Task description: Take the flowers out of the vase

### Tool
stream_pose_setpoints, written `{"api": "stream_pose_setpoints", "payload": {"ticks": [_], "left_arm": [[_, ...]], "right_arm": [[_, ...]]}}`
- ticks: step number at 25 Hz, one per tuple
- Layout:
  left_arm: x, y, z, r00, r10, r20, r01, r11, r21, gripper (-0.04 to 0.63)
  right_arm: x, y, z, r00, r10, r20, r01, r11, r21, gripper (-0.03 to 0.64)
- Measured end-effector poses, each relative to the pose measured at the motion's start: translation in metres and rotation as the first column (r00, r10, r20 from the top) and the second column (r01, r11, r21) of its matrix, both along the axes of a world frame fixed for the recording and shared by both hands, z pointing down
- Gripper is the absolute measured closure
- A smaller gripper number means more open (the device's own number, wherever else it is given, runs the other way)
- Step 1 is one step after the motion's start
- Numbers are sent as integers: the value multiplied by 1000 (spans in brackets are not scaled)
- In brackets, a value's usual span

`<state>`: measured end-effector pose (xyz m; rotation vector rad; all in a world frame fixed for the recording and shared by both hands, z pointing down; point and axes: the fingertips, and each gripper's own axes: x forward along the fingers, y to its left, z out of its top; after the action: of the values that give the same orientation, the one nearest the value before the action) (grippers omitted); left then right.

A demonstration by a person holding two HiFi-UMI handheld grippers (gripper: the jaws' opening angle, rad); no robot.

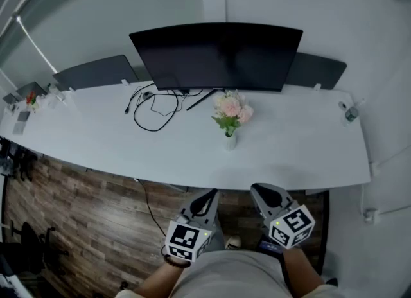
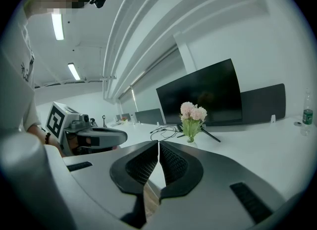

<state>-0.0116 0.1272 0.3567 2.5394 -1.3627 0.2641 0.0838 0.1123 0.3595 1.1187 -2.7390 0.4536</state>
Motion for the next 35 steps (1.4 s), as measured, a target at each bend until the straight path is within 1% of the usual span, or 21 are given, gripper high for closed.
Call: {"api": "stream_pose_setpoints", "payload": {"ticks": [5, 9, 14, 17, 19, 21, 26, 29, 35], "left_arm": [[-9, -45, -2, 999, 32, -13, -32, 999, 2, 592], [-15, -82, -9, 998, 62, -24, -62, 998, 20, 592], [-32, -115, -8, 996, 89, -20, -89, 996, -15, 592], [-36, -131, -8, 993, 110, -44, -109, 994, 21, 592], [-36, -138, -8, 991, 124, -53, -123, 992, 26, 592], [-35, -142, -8, 989, 134, -57, -134, 991, 12, 592], [-28, -150, -3, 989, 138, -58, -138, 990, -5, 592], [-23, -156, 0, 991, 120, -57, -121, 993, -6, 592], [-15, -160, 5, 995, 83, -52, -85, 996, -31, 592]], "right_arm": [[-10, -37, -3, 1000, 8, 11, -8, 1000, -10, 584], [-15, -71, -2, 999, 42, -4, -42, 999, -10, 584], [-29, -101, 1, 997, 74, -18, -75, 997, -12, 584], [-34, -114, -1, 995, 92, -26, -92, 996, -7, 584], [-35, -121, -1, 993, 111, -26, -111, 994, -6, 584], [-34, -126, 1, 992, 123, -26, -124, 992, -12, 584], [-29, -134, 2, 992, 121, -26, -122, 992, -23, 584], [-25, -141, 3, 994, 104, -19, -105, 994, -33, 584], [-23, -154, 5, 999, 48, -24, -49, 998, -44, 584]]}}
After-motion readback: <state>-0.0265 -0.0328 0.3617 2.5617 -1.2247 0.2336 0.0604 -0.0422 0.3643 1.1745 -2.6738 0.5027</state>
